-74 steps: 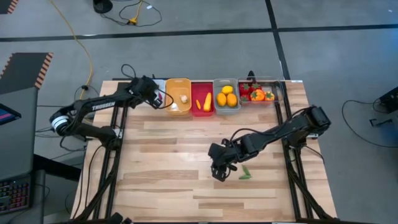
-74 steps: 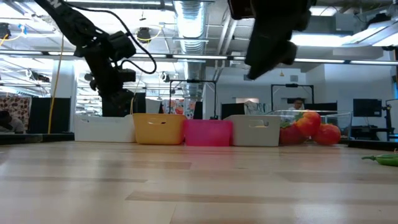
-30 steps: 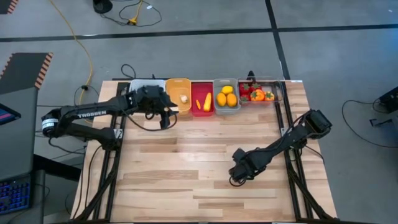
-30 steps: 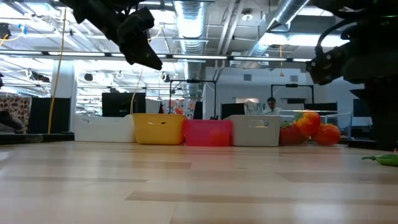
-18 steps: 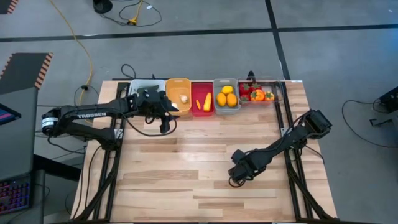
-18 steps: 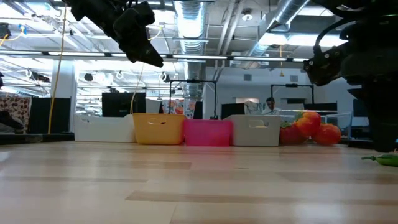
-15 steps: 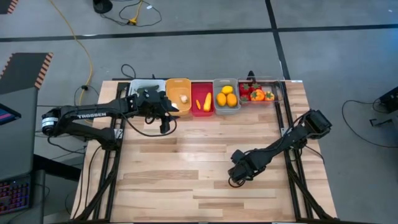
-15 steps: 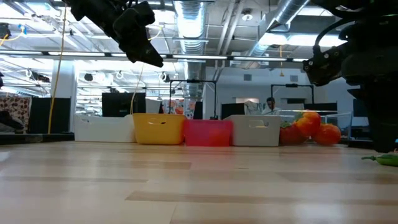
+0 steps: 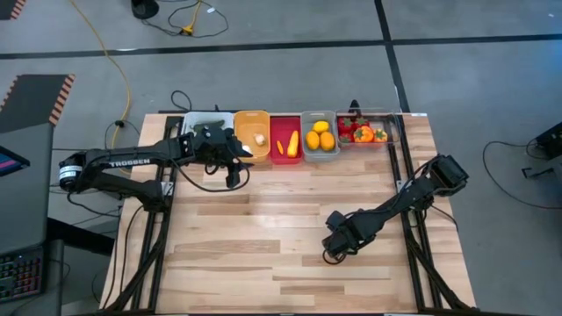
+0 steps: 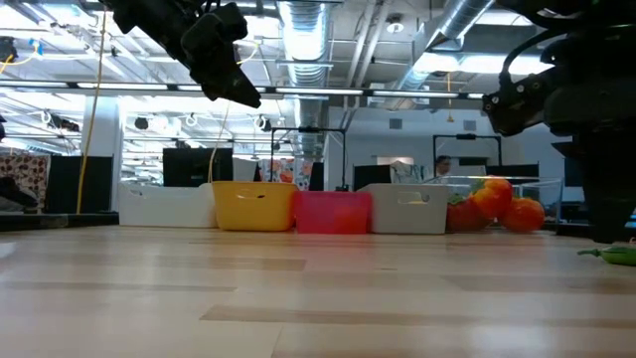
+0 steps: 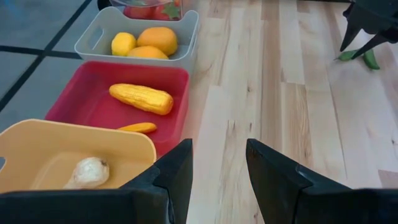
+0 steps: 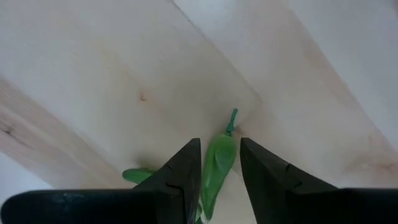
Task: Sort produce into baskets
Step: Put the green chili pepper into the white bin
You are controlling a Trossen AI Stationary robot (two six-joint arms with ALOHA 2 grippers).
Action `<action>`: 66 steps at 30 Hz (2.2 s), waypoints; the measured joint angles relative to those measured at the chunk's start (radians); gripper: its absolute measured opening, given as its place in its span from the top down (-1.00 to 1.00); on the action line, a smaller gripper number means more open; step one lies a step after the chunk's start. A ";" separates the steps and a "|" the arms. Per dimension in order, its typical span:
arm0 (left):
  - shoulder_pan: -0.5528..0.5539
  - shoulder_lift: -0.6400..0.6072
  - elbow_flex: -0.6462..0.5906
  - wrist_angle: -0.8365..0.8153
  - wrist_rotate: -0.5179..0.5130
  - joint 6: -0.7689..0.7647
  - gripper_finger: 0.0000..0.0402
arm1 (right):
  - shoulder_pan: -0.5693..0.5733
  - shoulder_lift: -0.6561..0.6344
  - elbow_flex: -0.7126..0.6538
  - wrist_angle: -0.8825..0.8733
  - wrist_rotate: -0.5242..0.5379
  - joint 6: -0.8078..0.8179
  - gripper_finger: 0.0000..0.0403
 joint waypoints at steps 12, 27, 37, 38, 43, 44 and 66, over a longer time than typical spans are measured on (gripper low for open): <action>0.000 0.000 0.000 -0.001 0.000 0.000 0.32 | 0.000 0.000 -0.048 0.043 -0.005 -0.006 0.31; 0.000 0.000 0.000 -0.001 0.001 0.000 0.32 | 0.000 -0.001 -0.077 0.064 -0.019 -0.006 0.53; -0.001 0.000 0.000 0.022 0.027 -0.003 0.32 | -0.035 0.001 -0.045 0.075 -0.024 -0.034 0.70; -0.004 0.000 0.000 0.030 0.041 -0.003 0.32 | -0.045 0.001 -0.030 0.078 -0.021 -0.055 0.70; -0.037 0.000 0.000 0.070 0.149 -0.001 0.32 | -0.105 0.000 0.046 0.126 0.090 -0.182 0.71; -0.047 0.000 0.000 0.074 0.166 -0.001 0.32 | -0.118 0.000 0.063 0.153 0.121 -0.218 0.71; -0.222 0.000 0.000 0.090 0.133 0.061 -0.17 | -0.324 -0.001 0.134 1.242 0.323 -1.213 0.71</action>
